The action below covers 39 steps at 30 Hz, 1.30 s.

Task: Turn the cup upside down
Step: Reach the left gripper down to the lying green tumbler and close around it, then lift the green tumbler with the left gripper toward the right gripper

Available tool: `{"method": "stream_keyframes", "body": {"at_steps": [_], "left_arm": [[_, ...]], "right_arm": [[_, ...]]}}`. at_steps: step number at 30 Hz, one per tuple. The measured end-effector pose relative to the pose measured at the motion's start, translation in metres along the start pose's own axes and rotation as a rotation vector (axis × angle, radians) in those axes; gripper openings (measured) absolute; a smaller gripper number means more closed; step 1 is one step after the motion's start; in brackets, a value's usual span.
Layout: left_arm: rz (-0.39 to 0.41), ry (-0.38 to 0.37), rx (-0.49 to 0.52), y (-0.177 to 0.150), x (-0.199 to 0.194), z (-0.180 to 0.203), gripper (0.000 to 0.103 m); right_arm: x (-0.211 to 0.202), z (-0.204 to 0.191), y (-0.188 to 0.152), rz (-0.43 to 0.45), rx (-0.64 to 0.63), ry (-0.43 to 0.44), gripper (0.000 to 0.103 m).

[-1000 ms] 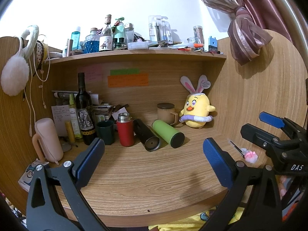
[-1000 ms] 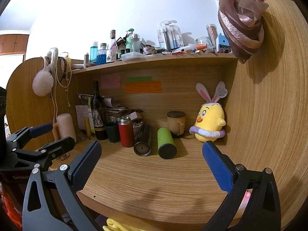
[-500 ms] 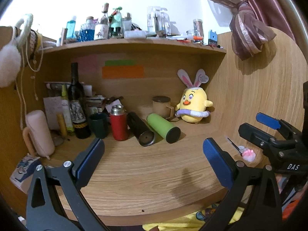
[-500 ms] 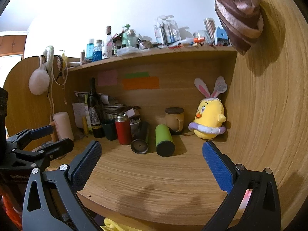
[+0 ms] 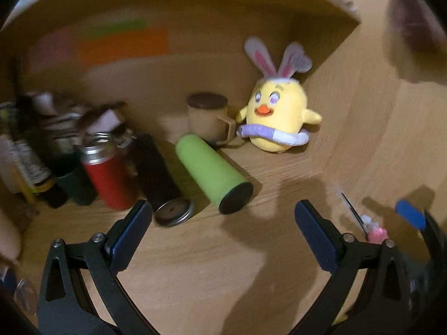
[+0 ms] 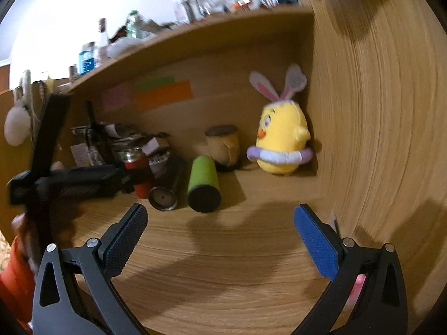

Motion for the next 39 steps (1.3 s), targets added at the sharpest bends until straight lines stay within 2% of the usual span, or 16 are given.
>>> {"method": "stream_keyframes", "body": {"at_steps": [4,6,7,8,11,12,21,24,32,39], "left_arm": [[-0.126,-0.003,-0.037,0.013,0.06,-0.004,0.102],[-0.194,0.013,-0.049,0.013,0.092,-0.008,0.088],[-0.227,0.017,-0.055,0.012,0.103,-0.008,0.084],[-0.274,0.014,-0.066,0.01,0.117,-0.009,0.082],[-0.344,0.042,-0.082,0.004,0.145,-0.011,0.077],[-0.349,0.083,-0.07,0.002,0.149,-0.011,0.077],[-0.336,0.181,-0.023,0.001,0.155,-0.006,0.077],[-0.336,0.192,-0.019,0.0,0.153,-0.002,0.075],[-0.354,0.148,-0.03,-0.016,0.126,0.007,0.067],[-0.363,0.089,0.043,-0.055,0.079,0.019,0.065]], "right_arm": [[0.015,0.012,-0.003,-0.034,0.014,-0.009,0.103],[0.02,0.017,-0.005,-0.048,0.014,-0.014,0.103],[0.024,0.019,-0.006,-0.057,0.018,-0.012,0.103],[0.026,0.021,-0.007,-0.064,0.023,-0.011,0.103],[0.033,0.027,-0.011,-0.082,0.042,-0.009,0.103],[0.035,0.029,-0.012,-0.089,0.051,-0.004,0.103],[0.047,0.031,-0.019,-0.125,0.077,0.02,0.103],[0.045,0.029,-0.019,-0.121,0.068,0.019,0.103],[0.031,0.022,-0.019,-0.101,0.045,0.008,0.103],[0.019,0.007,-0.031,-0.117,0.011,0.031,0.103]]}}
Point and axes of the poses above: each gripper's, at about its wrist camera, not at the fingertips, and x roughly the way its jaws point, z to its right, y to its top, the point moved 3 cm from there along x, roughly the way its jaws point, and after that the axes turned 1 degree about z, right-handed, at the moved point
